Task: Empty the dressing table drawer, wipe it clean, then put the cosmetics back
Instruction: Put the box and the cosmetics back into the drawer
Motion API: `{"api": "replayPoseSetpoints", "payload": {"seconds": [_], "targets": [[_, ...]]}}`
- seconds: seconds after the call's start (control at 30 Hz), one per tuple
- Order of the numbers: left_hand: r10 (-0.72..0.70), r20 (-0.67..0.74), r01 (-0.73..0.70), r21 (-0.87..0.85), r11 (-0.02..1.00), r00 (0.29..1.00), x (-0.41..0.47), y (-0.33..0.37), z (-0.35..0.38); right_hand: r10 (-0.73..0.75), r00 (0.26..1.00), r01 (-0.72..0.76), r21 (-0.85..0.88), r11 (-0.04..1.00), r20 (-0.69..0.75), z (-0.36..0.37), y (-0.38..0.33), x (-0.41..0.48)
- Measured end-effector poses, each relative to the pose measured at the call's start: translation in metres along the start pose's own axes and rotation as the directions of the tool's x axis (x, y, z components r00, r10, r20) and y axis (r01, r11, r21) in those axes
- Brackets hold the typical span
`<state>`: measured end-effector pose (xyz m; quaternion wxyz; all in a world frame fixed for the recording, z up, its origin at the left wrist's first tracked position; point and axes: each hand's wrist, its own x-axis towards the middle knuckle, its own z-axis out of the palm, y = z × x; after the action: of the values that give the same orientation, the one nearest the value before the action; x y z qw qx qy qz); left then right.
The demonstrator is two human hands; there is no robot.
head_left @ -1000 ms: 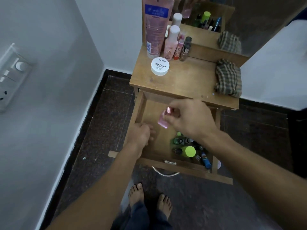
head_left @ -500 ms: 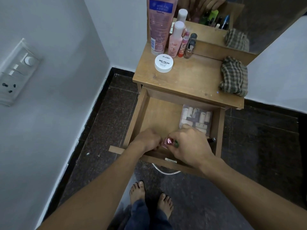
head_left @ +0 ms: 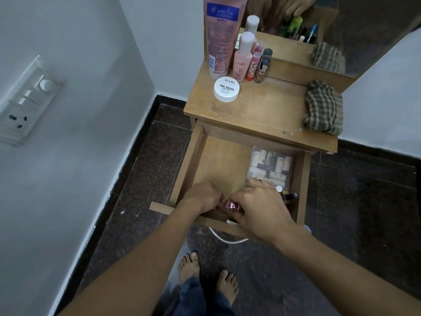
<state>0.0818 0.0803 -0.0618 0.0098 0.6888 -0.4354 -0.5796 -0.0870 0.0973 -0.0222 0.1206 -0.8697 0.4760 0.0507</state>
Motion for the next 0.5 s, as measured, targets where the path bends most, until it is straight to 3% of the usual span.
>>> {"api": "replayPoseSetpoints", "payload": {"seconds": [0.2, 0.3, 0.37, 0.5], "targets": [[0.002, -0.036, -0.002, 0.002, 1.000, 0.999, -0.002, 0.001, 0.000, 0.008, 0.997, -0.014, 0.092, 0.996, 0.071, -0.039, 0.005, 0.015], [-0.016, -0.078, 0.014, -0.030, 0.999, 0.997, 0.001, 0.000, 0.002, 0.200, 0.976, -0.170, 0.264, 0.950, -0.091, -0.069, 0.014, 0.057], [-0.033, -0.098, 0.027, -0.056, 0.998, 0.995, 0.000, 0.001, 0.002, 0.357, 0.912, -0.263, 0.377, 0.888, -0.204, -0.087, 0.020, 0.096], [-0.041, -0.110, 0.032, -0.082, 0.996, 0.993, 0.003, -0.001, 0.004, 0.489, 0.831, -0.378, 0.376, 0.846, -0.265, -0.104, 0.028, 0.168]]}}
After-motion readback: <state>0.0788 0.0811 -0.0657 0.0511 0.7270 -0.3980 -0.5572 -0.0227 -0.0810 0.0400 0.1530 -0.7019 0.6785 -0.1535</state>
